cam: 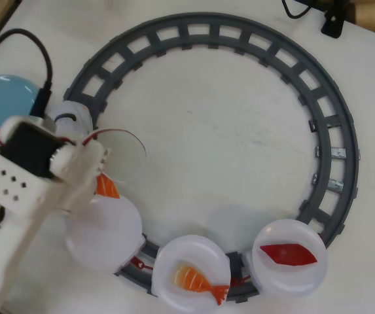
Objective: Pick up the sushi from the Shinkansen and put it on the blue dish
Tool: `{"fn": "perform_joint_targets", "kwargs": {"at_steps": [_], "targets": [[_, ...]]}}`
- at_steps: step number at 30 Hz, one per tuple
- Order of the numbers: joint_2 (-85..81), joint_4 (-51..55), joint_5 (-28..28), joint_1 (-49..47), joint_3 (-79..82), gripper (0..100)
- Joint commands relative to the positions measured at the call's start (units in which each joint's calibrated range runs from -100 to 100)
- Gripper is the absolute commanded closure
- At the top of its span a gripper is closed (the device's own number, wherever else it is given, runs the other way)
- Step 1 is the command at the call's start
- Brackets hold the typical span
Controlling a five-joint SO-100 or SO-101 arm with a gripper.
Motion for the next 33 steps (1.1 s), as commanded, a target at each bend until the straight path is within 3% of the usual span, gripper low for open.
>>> {"fn": "perform_joint_targets", "kwargs": {"at_steps": [1,8,33], "targets": [[0.3,1.0,-1.6,-6.1,-5.1,97],[5.8,1.0,-3.8,-16.3,-12.1,97],[35.5,1.0,-4.7,-34.7,-45.4,97]]}}
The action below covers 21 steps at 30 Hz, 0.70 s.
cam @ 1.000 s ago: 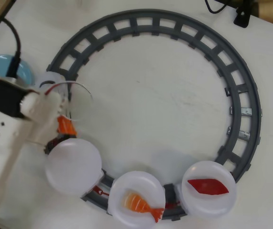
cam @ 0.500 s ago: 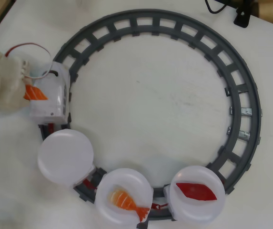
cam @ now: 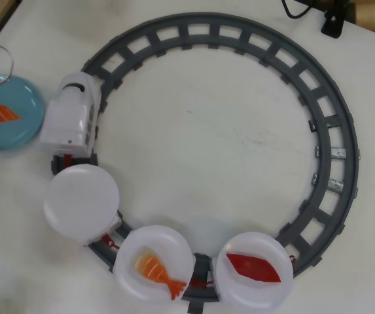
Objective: Pick up the sushi from the Shinkansen and put it on the blue dish
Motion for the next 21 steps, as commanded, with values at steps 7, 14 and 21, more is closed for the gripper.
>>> {"fn": "perform_joint_targets", "kwargs": {"at_steps": [7,14,21], "targets": [[12.0,0.9,-0.4,-1.4,-17.3,97],[18.6,0.9,-0.4,-1.5,-22.9,92],[19.4,0.9,-0.4,-3.8,-23.3,79]]}}
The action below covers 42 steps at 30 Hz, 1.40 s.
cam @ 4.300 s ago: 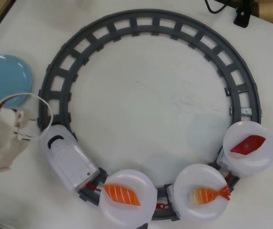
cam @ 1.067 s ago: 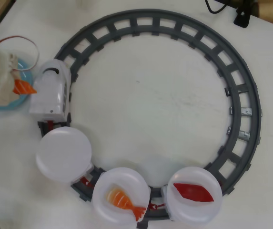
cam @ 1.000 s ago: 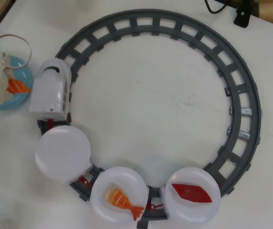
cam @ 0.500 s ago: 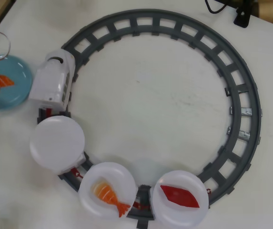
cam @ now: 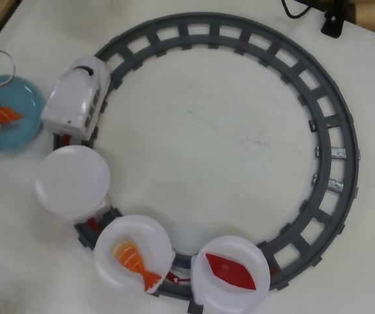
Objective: Pick up the sushi from the Shinkansen and put it on the blue dish
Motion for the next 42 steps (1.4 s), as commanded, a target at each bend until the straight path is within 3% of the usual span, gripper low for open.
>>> {"fn": "perform_joint_targets", "kwargs": {"at_steps": [1,17,31,42], "targets": [[-0.8,0.9,-0.4,-1.5,-3.1,79],[-4.1,1.0,-0.2,-1.9,-2.0,78],[-32.3,1.0,-0.4,-1.0,24.8,79],[-51.8,1.0,-1.8,2.1,44.9,97]]}}
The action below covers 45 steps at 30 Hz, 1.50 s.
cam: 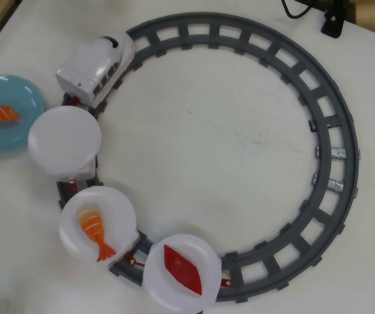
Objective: Pick up the sushi from the Shinkansen and put it on the blue dish
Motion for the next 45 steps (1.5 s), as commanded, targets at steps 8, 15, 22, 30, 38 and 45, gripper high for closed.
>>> {"fn": "perform_joint_targets", "kwargs": {"at_steps": [8,15,22,30,38,45], "targets": [[-26.1,-3.3,0.1,2.1,24.5,97],[-44.8,-15.4,0.1,1.5,51.5,97],[-57.9,-28.1,0.2,1.5,77.4,97],[-70.6,-37.8,0.0,1.5,100.5,97],[-86.4,-42.1,0.1,1.6,117.8,97],[-99.7,-37.6,-0.2,1.5,122.2,97]]}}
